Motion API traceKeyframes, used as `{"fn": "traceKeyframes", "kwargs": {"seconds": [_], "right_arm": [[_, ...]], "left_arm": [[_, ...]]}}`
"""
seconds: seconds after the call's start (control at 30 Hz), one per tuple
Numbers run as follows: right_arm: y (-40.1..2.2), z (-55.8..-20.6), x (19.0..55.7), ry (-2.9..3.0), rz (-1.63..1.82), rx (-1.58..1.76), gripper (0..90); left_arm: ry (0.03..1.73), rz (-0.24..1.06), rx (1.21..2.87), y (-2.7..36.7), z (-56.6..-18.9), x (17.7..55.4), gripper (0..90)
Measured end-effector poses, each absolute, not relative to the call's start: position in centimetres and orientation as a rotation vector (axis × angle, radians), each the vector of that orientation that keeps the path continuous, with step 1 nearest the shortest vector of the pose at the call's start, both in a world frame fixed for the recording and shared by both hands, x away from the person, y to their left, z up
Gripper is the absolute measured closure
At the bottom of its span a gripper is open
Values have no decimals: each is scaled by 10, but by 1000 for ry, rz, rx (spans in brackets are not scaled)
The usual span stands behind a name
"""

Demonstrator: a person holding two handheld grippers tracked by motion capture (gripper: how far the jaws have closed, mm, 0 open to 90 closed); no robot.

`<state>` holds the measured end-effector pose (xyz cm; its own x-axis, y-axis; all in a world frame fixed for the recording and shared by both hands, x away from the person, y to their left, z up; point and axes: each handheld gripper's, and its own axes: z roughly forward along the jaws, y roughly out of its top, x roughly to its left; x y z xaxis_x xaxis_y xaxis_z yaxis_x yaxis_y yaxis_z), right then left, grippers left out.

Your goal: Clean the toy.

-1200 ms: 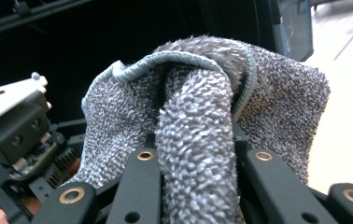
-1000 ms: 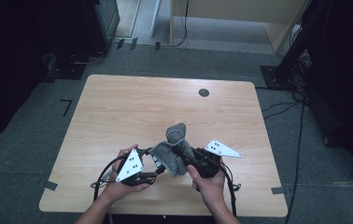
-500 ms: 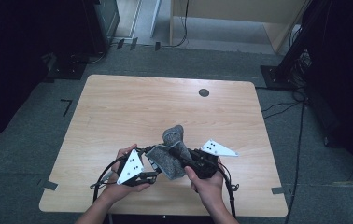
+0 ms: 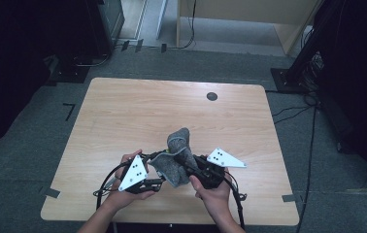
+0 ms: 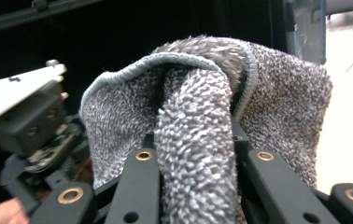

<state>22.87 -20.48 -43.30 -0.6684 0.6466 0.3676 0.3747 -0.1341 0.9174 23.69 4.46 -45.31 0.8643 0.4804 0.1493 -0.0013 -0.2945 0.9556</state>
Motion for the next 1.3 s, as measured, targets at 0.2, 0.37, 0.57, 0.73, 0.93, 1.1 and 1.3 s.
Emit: {"fn": "traceKeyframes", "kwargs": {"seconds": [0.2,0.37,0.57,0.73,0.93,1.1,1.3], "right_arm": [[-209,-433,230,1922,1799,1120,743],[-175,-430,214,2016,1516,736,692],[-158,-437,202,1997,1311,541,699],[-152,-440,201,2073,1322,451,724],[-158,-437,207,2082,1307,482,743],[-176,-435,216,2028,1333,665,739],[-155,-435,199,2069,1304,414,726]], "left_arm": [[423,504,1913,39,-458,244,335],[481,489,2051,26,-460,246,335],[551,486,2105,20,-456,248,335],[539,496,2124,21,-456,248,336],[511,535,2111,20,-456,245,339],[510,537,2101,21,-460,246,339],[496,548,2069,22,-458,244,339]]}}
